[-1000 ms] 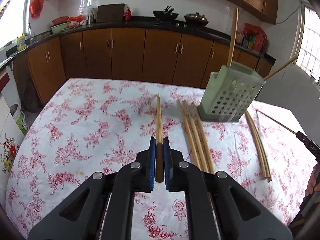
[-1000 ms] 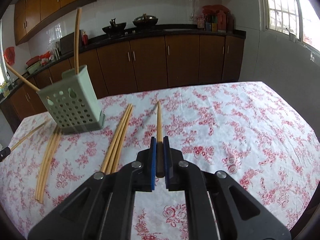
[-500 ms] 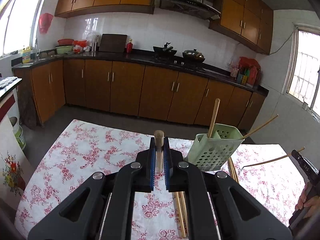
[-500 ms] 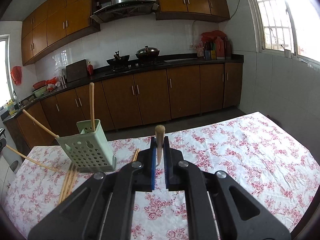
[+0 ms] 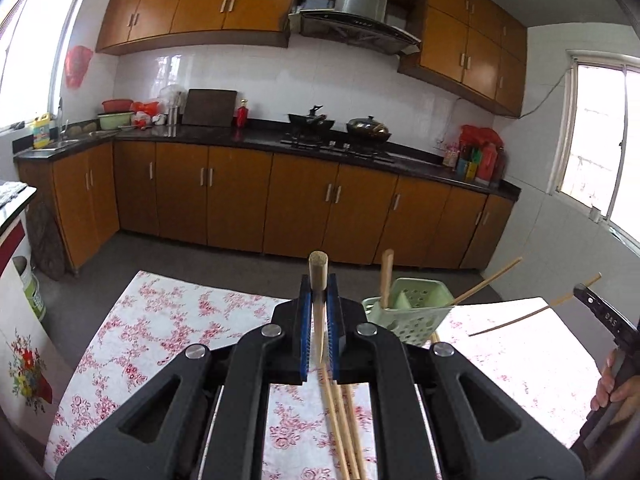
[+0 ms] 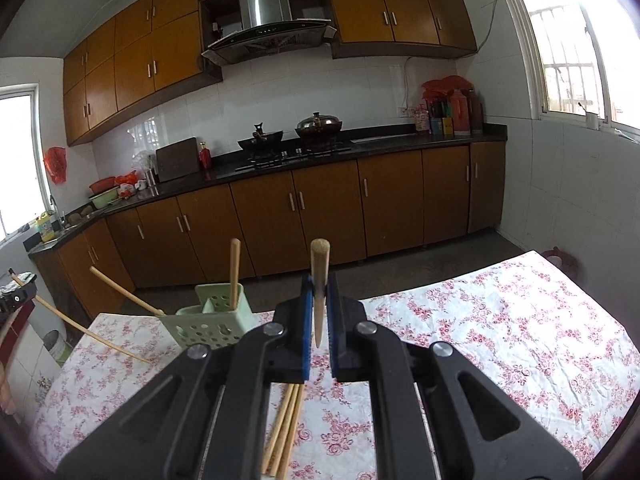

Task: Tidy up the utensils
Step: 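Lift both held chopsticks and carry them over the green utensil holder, then open the right tool while the left tool opens, dropping chopsticks into the holder, then move both tools back down to the chopsticks on the table, then grasp another chopstick with the right tool while the left tool grasps one too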

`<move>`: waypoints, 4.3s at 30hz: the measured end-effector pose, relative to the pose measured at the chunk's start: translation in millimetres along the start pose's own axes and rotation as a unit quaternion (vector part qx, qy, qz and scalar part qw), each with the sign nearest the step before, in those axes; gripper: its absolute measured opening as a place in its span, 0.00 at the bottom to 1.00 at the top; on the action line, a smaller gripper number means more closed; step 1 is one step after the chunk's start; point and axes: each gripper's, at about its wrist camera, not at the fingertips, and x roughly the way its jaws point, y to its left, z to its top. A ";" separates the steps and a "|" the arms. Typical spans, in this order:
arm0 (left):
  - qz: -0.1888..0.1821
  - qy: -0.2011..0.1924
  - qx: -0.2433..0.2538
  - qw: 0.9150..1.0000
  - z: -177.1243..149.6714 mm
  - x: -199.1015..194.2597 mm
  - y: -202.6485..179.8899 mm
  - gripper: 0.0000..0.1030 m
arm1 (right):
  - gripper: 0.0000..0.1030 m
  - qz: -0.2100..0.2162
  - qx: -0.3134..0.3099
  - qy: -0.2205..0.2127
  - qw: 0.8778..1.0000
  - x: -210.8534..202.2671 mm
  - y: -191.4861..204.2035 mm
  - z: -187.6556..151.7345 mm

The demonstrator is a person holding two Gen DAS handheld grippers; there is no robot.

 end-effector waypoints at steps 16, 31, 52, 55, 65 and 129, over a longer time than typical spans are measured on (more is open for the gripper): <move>-0.058 -0.067 0.007 0.996 60.2 -9.2 -62.9 0.07 | 0.07 0.116 0.005 -0.028 0.993 -35.0 38.8 56.3; -0.036 -0.009 -0.012 0.999 41.7 47.8 -63.9 0.07 | 0.08 0.104 0.006 0.038 0.994 48.1 64.0 48.4; -0.003 -0.024 -0.049 0.998 31.3 15.0 -20.7 0.26 | 0.28 -0.001 0.038 0.043 0.998 32.1 0.3 -5.2; 0.017 0.003 -0.046 0.999 7.3 20.3 -7.2 0.26 | 0.28 -0.013 0.046 0.103 0.994 54.3 -15.3 -44.7; 0.040 0.156 -0.052 0.986 -95.2 76.7 22.7 0.26 | 0.18 0.016 0.037 0.268 0.963 130.4 10.4 -157.8; 0.069 0.222 -0.013 0.972 -164.4 144.3 41.3 0.08 | 0.10 -0.084 -0.019 0.231 0.969 148.6 -20.7 -171.6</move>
